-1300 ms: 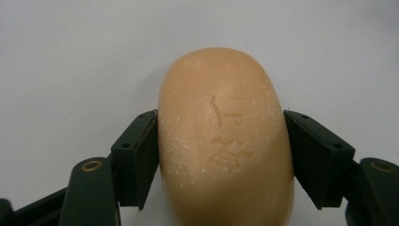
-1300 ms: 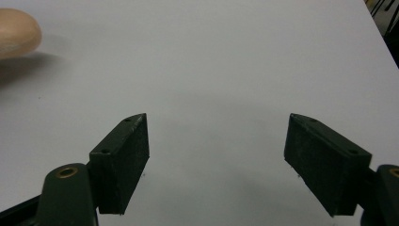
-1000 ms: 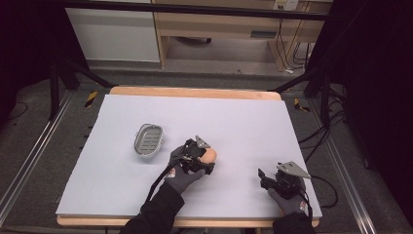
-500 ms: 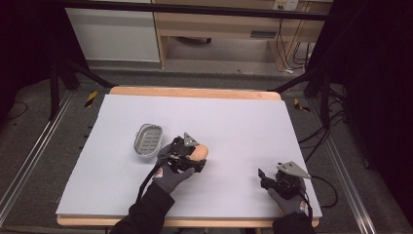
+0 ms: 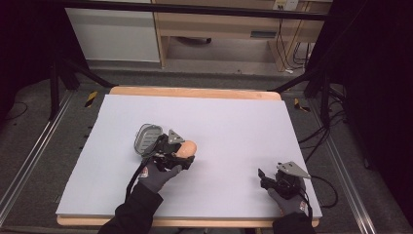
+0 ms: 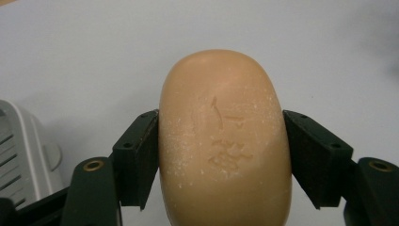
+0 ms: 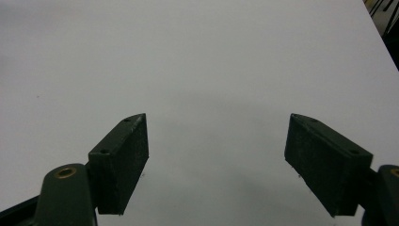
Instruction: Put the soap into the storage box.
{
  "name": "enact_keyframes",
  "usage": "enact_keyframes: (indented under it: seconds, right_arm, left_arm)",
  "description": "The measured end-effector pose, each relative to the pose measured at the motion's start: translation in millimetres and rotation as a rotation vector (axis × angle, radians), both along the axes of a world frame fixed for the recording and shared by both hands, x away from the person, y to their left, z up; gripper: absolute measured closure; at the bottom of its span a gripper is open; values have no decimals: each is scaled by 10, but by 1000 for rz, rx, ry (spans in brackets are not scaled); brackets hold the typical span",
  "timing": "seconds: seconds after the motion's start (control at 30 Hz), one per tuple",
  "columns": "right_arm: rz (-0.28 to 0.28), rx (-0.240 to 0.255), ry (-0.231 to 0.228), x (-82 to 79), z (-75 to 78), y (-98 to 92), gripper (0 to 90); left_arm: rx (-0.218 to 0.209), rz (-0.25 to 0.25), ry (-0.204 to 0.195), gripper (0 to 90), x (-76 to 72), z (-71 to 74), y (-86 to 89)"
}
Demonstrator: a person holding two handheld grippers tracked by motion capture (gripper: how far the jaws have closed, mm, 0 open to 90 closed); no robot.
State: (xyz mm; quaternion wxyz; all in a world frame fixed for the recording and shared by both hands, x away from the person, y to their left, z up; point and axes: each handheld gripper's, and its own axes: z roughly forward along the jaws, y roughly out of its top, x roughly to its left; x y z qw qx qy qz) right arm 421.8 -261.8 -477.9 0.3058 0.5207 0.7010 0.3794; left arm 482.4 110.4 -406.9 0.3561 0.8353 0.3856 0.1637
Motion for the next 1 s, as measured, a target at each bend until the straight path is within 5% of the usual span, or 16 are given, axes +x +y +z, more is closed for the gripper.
enact_keyframes:
  seconds: [1.0]
  right_arm:
    - [1, -4, 4, 7, -10, -3, 219]
  left_arm:
    - [-12, 99, -20, 317, 32, 129, 553]
